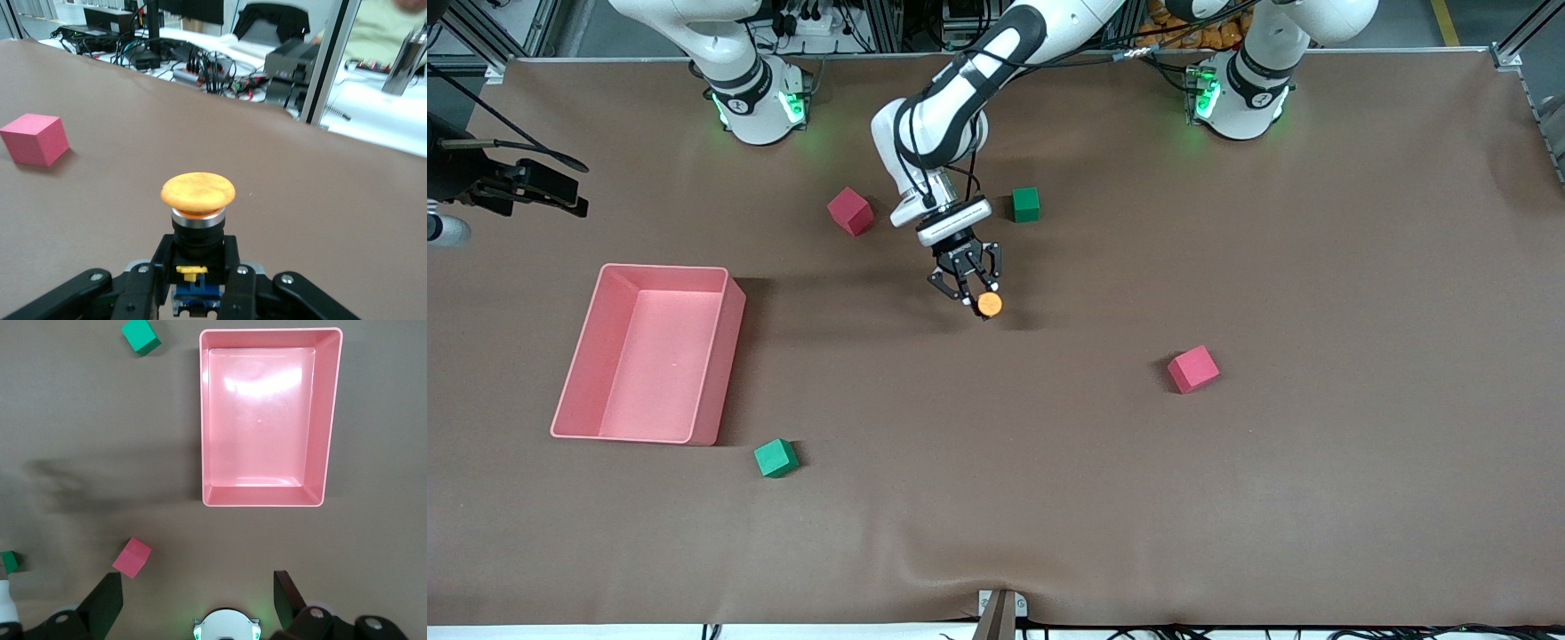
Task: Place and upright button with both arms
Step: 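Lower the button upright onto the table with the left gripper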
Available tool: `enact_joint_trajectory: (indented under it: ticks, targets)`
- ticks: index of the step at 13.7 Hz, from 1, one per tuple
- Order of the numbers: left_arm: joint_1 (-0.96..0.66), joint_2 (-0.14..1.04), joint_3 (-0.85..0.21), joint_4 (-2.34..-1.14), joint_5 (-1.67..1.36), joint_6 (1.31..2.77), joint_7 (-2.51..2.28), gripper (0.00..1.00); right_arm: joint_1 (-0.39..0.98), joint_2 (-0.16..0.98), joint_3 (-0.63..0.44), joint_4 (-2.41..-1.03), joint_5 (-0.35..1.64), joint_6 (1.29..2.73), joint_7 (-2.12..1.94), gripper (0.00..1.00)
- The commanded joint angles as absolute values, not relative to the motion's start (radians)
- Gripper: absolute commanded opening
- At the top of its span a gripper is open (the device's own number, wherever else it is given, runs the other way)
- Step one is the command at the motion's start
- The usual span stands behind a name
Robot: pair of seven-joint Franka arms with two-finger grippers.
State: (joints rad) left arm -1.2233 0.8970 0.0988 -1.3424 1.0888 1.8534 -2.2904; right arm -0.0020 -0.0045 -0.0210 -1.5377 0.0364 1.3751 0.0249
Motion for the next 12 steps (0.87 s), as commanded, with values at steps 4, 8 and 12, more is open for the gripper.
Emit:
enact_joint_trajectory:
  ticks: [4, 8, 12]
  targets:
    - [-1.256, 1.006, 0.110, -1.339, 1.170, 1.839, -2.472, 0.05, 0.005, -0.012, -0.025, -1.539, 0.046, 1.376, 0.035, 1.00]
    - [-1.256, 1.042, 0.110, -1.341, 1.221, 1.839, -2.511, 0.09, 0.005, -0.012, -0.025, -1.539, 0.046, 1.374, 0.035, 1.00]
    - [-1.256, 1.066, 0.112, -1.351, 1.246, 1.815, -2.513, 0.12, 0.005, -0.014, -0.025, -1.539, 0.046, 1.374, 0.035, 1.00]
